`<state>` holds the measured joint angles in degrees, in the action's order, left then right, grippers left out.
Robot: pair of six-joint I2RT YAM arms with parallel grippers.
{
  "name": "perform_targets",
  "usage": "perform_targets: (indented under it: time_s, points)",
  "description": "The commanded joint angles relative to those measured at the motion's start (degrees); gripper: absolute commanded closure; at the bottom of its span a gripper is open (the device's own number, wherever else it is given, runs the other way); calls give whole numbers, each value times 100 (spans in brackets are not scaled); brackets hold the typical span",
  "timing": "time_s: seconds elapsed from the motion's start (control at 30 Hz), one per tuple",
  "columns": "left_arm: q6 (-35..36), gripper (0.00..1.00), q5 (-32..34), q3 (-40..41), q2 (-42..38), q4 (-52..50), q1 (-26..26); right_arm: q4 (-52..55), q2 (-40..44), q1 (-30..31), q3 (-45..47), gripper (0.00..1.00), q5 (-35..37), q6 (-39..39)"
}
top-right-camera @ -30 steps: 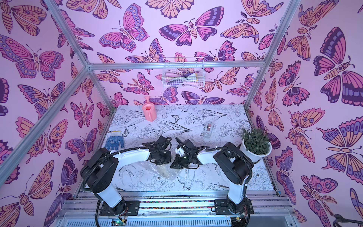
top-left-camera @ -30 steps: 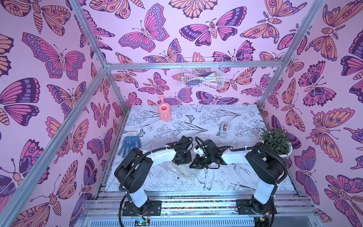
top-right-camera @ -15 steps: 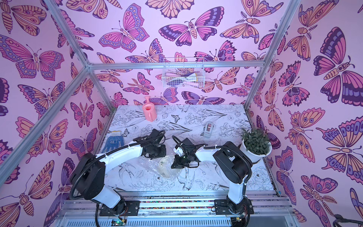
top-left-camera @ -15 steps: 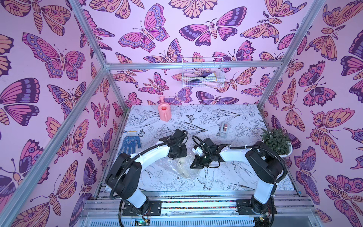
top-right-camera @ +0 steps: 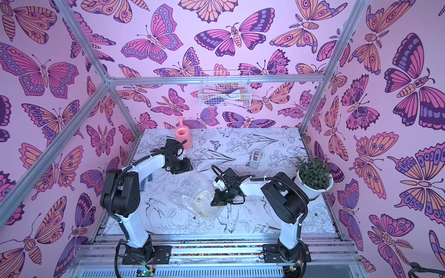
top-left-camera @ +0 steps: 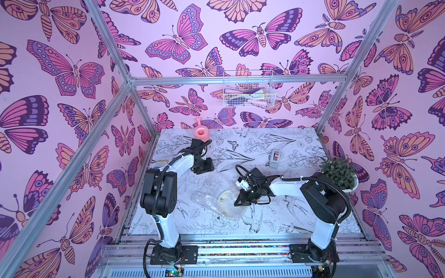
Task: Wrap dinner plates in bubble wrap
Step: Wrap the plate in the bubble wrap.
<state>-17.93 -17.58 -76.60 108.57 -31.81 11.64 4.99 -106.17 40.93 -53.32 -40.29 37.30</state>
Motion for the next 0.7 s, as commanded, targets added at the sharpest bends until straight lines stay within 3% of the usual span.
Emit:
perform_targets:
  time_s: [0.0, 0.13, 0.27, 0.4, 0.67]
  points:
    - [535, 49, -477, -193, 219, -284, -268, 581, -212, -66, 215, 100, 532, 73]
    - [929, 48, -697, -263, 491, -287, -316, 555, -176, -62, 243, 99, 532, 111]
    - [875, 48, -1395, -350, 787, -217, -349, 537, -170, -67, 243, 99, 531, 136]
    - [786, 50, -1397, -303, 931, -158, -340, 462, -167, -56, 249, 99, 515, 193]
    - [588, 69, -1926, -50, 894, 220, -338, 363, -177, -53, 268, 99, 497, 260]
